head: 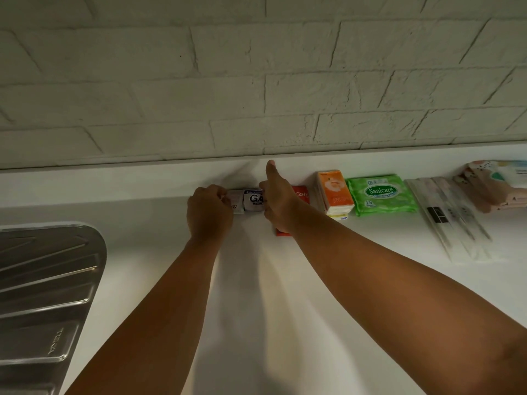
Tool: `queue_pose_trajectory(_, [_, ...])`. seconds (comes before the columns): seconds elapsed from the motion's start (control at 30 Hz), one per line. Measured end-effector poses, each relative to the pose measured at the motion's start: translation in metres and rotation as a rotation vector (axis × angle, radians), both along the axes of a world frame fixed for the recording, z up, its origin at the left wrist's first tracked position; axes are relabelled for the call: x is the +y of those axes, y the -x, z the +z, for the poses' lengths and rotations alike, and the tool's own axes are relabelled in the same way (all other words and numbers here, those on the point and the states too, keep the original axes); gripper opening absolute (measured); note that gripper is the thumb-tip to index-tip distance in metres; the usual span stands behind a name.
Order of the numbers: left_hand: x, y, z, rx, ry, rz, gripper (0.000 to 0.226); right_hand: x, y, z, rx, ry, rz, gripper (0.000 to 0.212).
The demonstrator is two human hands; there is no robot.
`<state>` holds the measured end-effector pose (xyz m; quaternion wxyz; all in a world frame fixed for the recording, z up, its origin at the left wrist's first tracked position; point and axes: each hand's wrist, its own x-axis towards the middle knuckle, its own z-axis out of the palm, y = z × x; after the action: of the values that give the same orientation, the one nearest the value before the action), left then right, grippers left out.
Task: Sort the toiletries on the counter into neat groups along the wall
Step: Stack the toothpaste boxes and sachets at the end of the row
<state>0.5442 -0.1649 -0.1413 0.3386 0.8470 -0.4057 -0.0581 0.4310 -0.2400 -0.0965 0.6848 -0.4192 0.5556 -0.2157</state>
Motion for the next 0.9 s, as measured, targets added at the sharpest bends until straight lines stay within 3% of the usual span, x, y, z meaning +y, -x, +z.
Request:
queue_pose_trajectory(0.17, [0.006,-0.006,-0.003,0.085,-0.100,-0.147,0.059,0.001,0.002,-0.004,0.012,0.012,0.020,0.089])
queue_pose_trajectory(0.27, [0.010,-0.004,-0.004,0.082,-0.103,-0.190,0.070,0.000,0.004,-0.007,0.007,0.021,0.030,0.083])
queue_pose_trajectory(0.67, [0.001,0.006,-0.007,0.014,-0.080,-0.162,0.059,-0.001,-0.010,-0.006,-0.052,-0.041,-0.011,0.102])
queue_pose_trajectory(0.8, [0.000,0.007,-0.008,0.001,-0.076,-0.142,0.055,-0.004,-0.007,-0.004,-0.047,-0.019,-0.006,0.086])
queue_pose_trajectory(0.9, [0.000,0.007,-0.010,0.013,-0.069,-0.141,0.055,-0.004,-0.007,-0.005,-0.026,-0.014,-0.007,0.086])
